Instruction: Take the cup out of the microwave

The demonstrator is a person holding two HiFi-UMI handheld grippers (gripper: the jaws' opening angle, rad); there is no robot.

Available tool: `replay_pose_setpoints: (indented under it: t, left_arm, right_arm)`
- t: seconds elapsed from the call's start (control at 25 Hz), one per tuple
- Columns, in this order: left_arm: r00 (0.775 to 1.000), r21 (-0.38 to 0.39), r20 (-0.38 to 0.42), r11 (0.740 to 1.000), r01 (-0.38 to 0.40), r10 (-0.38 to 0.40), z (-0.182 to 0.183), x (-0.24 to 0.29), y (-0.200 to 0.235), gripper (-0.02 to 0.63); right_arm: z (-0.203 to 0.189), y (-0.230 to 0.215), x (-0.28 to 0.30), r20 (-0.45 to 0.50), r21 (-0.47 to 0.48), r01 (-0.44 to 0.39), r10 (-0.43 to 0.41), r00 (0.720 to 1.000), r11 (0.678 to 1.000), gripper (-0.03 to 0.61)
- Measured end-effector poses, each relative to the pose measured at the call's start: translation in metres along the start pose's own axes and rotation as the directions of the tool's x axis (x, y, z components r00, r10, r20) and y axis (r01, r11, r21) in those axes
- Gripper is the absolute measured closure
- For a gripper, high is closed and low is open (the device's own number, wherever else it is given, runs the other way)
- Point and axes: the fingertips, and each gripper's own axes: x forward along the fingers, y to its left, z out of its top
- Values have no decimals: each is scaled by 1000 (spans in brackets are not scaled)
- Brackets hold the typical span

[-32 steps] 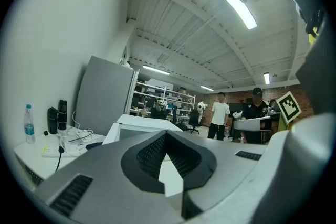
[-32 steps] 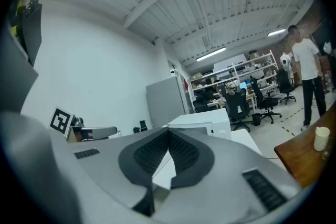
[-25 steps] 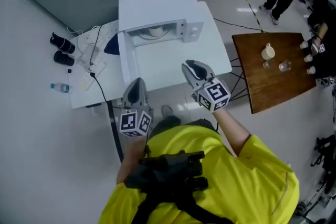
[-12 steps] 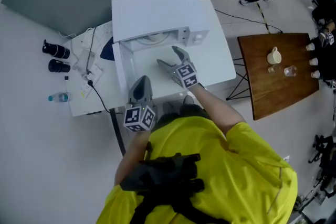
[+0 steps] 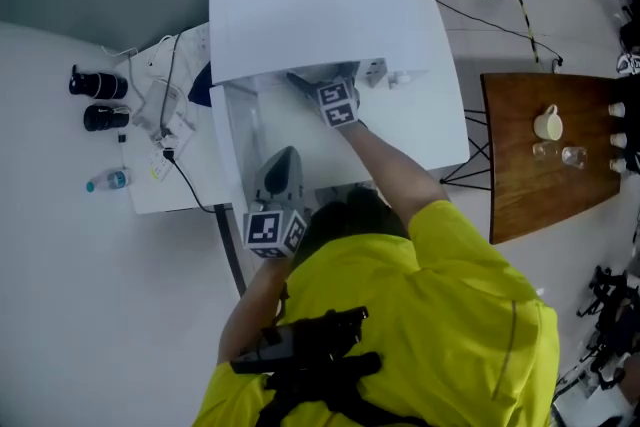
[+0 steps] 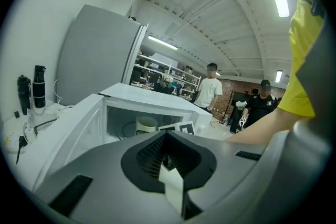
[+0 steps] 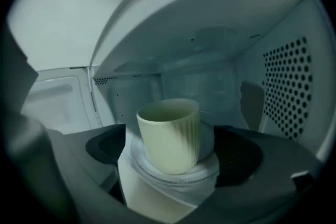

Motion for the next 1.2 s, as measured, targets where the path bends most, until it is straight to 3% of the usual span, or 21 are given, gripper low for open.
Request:
replay_pose_setpoints:
  t: [0.16,0.48,0.64,0.92,1.2]
  left_arm:
    - [1000,-15,8,1000,-10,10,3,5,9,620]
    - [1000,-35,-21,999,-21,20,-2,13,21,620]
    - [1000,-37,-26,999,-16,15,-3,14,21,620]
    - [999,-30,-33,999,-14,13,-9,16,25,620]
    - [1000,-40,-15,999,-8,7,-6,20,30,620]
  right_arm:
    - [-7,-9,25,-4,-46,52,-53,999,998,43]
    - [-5,-6,49,35,-135,73,-69,997,988,46]
    - [-4,-13,50,22,-149,91,-89,996,985,97]
    - [-2,-7,39,25,-120,53,-51,998,991,104]
    - [-3,15,-13,71,-109,11,-3,997,994,104]
